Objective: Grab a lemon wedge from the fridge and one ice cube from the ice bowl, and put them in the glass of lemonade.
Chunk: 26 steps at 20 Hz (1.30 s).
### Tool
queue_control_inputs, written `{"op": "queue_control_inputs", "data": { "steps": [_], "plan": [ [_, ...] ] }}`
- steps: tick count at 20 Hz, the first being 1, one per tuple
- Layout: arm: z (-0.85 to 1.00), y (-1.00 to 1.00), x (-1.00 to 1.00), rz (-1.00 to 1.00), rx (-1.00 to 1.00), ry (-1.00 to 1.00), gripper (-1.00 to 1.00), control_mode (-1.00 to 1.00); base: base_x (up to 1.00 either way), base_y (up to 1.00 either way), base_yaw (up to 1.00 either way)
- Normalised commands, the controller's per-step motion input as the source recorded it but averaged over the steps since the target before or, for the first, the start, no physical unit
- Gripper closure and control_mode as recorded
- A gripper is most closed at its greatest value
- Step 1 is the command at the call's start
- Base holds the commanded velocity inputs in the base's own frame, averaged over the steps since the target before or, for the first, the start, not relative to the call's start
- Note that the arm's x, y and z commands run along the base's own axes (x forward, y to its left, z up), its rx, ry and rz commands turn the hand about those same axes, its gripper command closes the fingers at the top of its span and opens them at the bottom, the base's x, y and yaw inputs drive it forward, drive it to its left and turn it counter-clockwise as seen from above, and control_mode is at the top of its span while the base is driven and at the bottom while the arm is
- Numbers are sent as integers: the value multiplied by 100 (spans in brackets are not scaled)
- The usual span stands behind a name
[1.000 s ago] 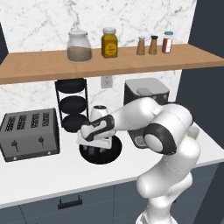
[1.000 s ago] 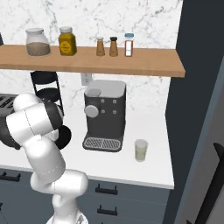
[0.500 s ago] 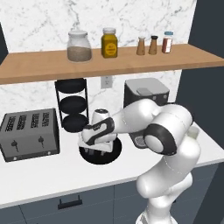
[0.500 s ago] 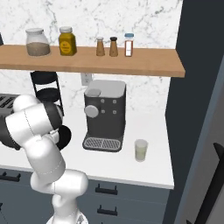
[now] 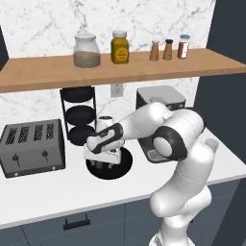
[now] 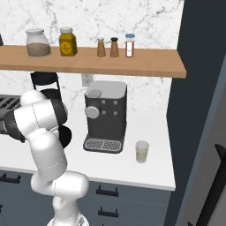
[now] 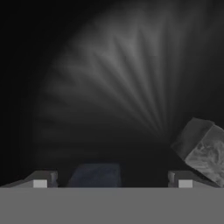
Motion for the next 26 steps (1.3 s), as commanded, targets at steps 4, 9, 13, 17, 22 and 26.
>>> {"op": "queue_control_inputs", "data": {
  "steps": [4, 9, 13, 17, 22, 26],
  "plan": [
    [-25, 0, 0, -4, 0, 0, 100, -100, 0, 0, 0],
    [-4, 0, 7, -2, 0, 0, 100, -100, 0, 0, 0],
    [0, 0, 5, 0, 0, 0, 100, -100, 0, 0, 0],
    [0, 0, 1, 0, 0, 0, 100, -100, 0, 0, 0],
    [4, -3, -4, 0, 0, 0, 100, -100, 0, 0, 0],
    [64, -48, -44, 2, 0, 0, 100, -100, 0, 0, 0]
  ]
}}
